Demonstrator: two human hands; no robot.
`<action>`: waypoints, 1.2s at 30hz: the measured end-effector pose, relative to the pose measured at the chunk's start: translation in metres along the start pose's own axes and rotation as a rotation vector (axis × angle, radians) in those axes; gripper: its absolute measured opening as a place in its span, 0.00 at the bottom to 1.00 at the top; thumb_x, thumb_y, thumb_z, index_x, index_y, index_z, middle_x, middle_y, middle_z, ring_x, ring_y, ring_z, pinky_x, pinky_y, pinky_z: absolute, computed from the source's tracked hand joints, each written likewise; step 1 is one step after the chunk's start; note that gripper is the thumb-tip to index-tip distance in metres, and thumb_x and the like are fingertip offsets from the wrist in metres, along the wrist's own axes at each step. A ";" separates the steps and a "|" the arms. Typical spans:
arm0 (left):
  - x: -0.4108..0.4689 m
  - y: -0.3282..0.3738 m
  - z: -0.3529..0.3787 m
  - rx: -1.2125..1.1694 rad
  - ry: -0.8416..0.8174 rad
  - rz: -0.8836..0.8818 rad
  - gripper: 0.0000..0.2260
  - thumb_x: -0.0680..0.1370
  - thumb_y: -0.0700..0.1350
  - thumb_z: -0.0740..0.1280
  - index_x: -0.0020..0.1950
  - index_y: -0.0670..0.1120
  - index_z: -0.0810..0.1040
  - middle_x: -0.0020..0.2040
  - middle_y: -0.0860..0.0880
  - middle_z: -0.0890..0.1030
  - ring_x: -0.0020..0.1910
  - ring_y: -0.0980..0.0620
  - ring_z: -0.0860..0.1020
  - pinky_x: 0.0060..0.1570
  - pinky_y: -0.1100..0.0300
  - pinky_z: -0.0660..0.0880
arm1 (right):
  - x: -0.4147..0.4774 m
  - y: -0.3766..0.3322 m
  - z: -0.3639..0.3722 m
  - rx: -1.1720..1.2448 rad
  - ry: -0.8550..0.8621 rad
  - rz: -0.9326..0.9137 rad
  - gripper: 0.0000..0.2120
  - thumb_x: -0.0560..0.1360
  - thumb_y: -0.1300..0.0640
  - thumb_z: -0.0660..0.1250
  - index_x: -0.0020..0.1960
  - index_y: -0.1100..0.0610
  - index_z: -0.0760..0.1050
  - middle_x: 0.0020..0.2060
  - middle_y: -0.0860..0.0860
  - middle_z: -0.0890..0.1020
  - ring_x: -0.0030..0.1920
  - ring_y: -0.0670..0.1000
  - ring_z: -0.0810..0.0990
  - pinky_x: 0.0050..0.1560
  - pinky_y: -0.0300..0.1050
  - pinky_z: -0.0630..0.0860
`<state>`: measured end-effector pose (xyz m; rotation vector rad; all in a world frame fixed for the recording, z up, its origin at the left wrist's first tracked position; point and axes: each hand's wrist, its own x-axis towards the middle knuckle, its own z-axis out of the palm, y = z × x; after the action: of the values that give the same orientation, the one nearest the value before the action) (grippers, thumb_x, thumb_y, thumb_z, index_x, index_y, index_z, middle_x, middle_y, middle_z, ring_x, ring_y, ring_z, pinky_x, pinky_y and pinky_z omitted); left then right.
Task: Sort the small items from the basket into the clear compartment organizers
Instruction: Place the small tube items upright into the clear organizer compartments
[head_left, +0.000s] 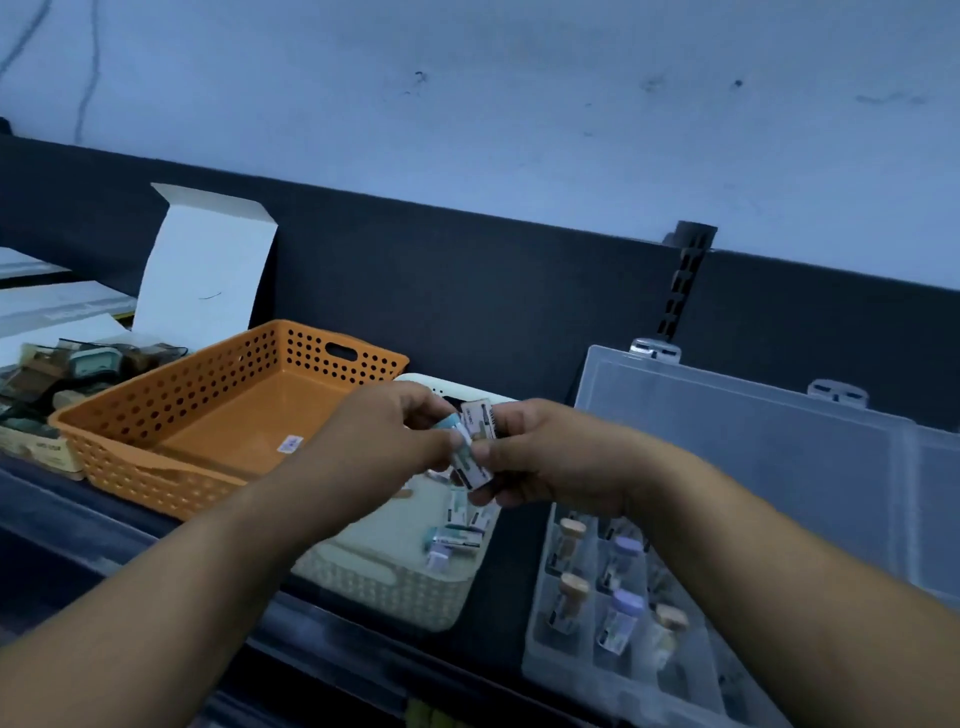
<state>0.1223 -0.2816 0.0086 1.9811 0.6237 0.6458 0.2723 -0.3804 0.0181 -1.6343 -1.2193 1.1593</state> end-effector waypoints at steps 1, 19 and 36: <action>-0.001 0.007 0.007 -0.067 -0.015 -0.012 0.02 0.75 0.40 0.70 0.46 0.45 0.81 0.41 0.45 0.84 0.40 0.49 0.82 0.47 0.50 0.80 | -0.011 0.001 -0.003 0.024 0.043 -0.013 0.09 0.81 0.61 0.59 0.60 0.58 0.73 0.44 0.51 0.82 0.42 0.50 0.82 0.42 0.40 0.76; -0.029 0.104 0.178 -0.128 -0.328 0.194 0.04 0.73 0.36 0.71 0.46 0.44 0.79 0.38 0.46 0.83 0.35 0.55 0.80 0.41 0.59 0.79 | -0.256 0.090 -0.082 -0.257 0.811 -0.012 0.05 0.72 0.62 0.72 0.43 0.53 0.78 0.33 0.53 0.80 0.34 0.49 0.76 0.39 0.47 0.72; -0.059 0.108 0.294 0.388 -0.494 0.388 0.07 0.75 0.46 0.71 0.51 0.54 0.79 0.52 0.57 0.79 0.50 0.58 0.76 0.49 0.64 0.73 | -0.307 0.163 -0.104 -0.773 0.756 0.178 0.06 0.70 0.54 0.75 0.39 0.50 0.77 0.39 0.44 0.76 0.42 0.43 0.77 0.48 0.43 0.75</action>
<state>0.2910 -0.5490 -0.0337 2.5373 0.0576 0.2416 0.3761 -0.7230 -0.0386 -2.4645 -1.0541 0.0404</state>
